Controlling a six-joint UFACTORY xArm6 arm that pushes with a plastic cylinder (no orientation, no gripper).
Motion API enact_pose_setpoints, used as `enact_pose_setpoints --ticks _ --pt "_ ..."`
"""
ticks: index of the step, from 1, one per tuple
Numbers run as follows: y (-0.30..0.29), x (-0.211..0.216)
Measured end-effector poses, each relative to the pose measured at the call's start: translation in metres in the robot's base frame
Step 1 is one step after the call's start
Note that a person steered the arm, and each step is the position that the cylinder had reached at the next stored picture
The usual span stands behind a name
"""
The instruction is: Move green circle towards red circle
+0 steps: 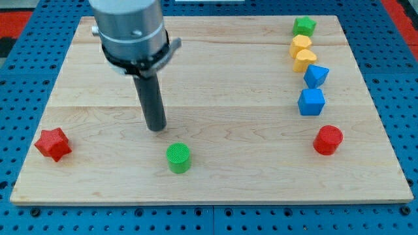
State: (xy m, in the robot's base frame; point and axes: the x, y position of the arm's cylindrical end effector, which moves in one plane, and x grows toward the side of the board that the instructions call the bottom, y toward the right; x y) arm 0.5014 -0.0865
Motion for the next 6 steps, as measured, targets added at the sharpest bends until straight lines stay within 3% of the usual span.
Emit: enact_pose_setpoints --ticks 2,6 --pt "0.019 0.06" --pt "0.153 0.055"
